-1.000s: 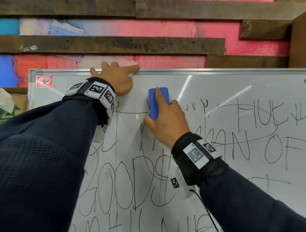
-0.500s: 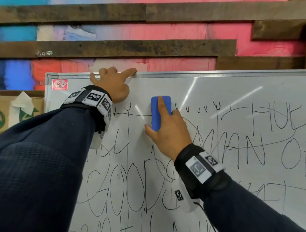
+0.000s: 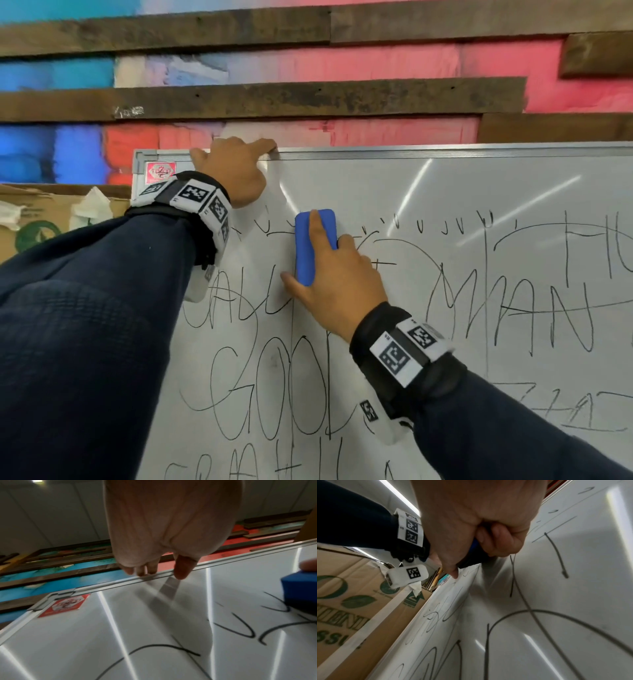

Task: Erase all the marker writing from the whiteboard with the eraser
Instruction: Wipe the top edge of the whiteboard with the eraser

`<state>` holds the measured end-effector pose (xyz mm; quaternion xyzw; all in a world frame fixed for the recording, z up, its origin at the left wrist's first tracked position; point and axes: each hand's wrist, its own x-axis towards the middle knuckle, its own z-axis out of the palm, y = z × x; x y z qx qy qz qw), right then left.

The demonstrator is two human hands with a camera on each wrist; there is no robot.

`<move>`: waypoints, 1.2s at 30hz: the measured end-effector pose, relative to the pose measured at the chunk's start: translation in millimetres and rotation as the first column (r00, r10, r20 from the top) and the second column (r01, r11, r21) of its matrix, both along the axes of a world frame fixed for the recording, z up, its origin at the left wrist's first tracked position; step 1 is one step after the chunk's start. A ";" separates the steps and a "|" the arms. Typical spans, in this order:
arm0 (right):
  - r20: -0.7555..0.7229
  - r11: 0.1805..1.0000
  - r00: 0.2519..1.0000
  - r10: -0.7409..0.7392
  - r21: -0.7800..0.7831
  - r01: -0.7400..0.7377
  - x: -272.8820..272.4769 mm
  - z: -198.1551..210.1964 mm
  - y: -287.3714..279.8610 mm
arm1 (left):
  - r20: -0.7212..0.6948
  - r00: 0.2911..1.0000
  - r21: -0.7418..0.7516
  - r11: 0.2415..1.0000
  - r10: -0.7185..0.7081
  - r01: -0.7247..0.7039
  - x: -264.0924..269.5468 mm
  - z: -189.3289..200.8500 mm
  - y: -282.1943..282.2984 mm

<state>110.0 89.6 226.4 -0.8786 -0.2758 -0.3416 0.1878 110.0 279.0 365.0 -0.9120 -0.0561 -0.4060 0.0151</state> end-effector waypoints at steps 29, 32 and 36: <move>0.154 0.980 0.988 -0.023 -0.191 0.052 -15.9 8.2 63.4 | -0.028 0.998 0.061 0.997 0.048 -0.046 -22.5 -11.3 73.9; 0.177 0.980 0.984 -0.001 -0.195 0.036 -12.5 11.2 65.2 | -0.011 1.000 0.016 1.000 0.013 -0.013 -28.3 -9.5 71.4; 0.159 0.996 0.986 -0.039 -0.074 0.052 -3.1 32.5 63.8 | 0.012 0.999 -0.024 0.999 0.042 -0.042 -26.4 -8.2 77.7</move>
